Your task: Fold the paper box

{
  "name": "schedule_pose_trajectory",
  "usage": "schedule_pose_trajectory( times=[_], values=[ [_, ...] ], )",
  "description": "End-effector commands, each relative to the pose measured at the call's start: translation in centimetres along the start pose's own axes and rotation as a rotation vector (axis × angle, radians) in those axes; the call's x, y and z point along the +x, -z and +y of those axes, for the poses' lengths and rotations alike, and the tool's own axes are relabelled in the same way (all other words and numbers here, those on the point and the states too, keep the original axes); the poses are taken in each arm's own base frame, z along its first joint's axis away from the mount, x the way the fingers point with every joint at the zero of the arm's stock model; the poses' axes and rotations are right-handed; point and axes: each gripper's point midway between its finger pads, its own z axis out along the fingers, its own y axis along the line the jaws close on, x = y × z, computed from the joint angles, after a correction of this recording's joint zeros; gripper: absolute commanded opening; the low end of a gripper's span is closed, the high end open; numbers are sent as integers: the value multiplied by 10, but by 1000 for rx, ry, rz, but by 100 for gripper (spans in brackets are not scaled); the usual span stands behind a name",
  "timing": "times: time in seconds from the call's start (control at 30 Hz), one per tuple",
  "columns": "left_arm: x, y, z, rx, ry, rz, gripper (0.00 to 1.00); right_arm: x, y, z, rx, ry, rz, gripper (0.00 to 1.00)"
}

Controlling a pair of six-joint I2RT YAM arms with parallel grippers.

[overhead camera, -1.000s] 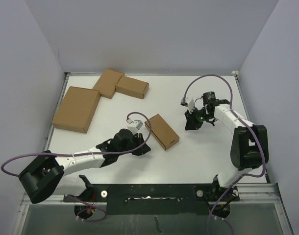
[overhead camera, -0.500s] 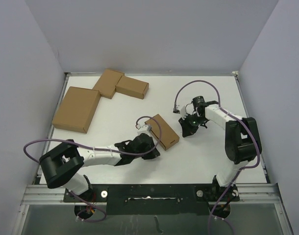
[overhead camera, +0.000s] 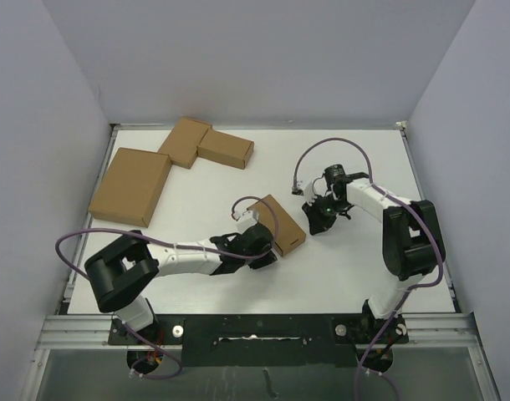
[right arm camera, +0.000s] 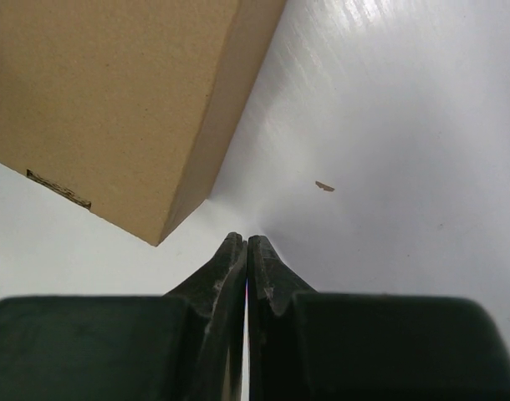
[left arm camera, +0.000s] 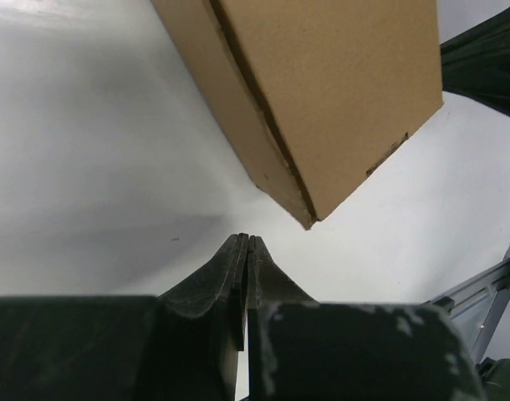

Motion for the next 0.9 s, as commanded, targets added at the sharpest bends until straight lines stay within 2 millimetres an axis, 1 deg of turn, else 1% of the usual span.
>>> schedule_pose_trajectory(
  times=[0.0, 0.07, 0.2, 0.3, 0.4, 0.47, 0.53, 0.6, 0.67, 0.73, 0.8, 0.87],
  values=[
    [-11, -4, -32, 41, 40, -30, 0, -14, 9, 3, 28, 48, -37, 0],
    [-13, -6, -40, 53, 40, -29, 0, -16, 9, 7, 19, 64, -37, 0],
    [-20, -9, -54, 74, 52, -32, 0, -28, 6, 29, -20, 140, -53, 0],
    [-28, -12, -59, 87, 80, -34, 0, -35, 5, 45, -54, 188, -70, 0],
    [-36, -11, -60, 92, 91, -43, 0, -38, 5, 51, -74, 198, -81, 0],
    [-41, -8, -57, 93, 86, -54, 0, -39, 6, 47, -60, 191, -83, 0],
    [-44, 0, -54, 101, 69, -71, 0, -37, 9, 37, -23, 166, -81, 1],
    [-47, 11, -50, 113, 47, -87, 0, -35, 14, 28, 2, 137, -88, 2],
    [-46, 22, -38, 121, 15, -96, 0, -33, 20, 19, 29, 118, -96, 5],
    [-45, 35, -33, 154, -15, -102, 3, -33, 27, 13, 46, 105, -113, 8],
    [-46, 50, -26, 209, -51, -121, 10, -32, 33, 9, 58, 88, -130, 12],
    [-49, 60, -19, 260, -104, -146, 22, -33, 38, 6, 64, 80, -148, 14]
  ],
)
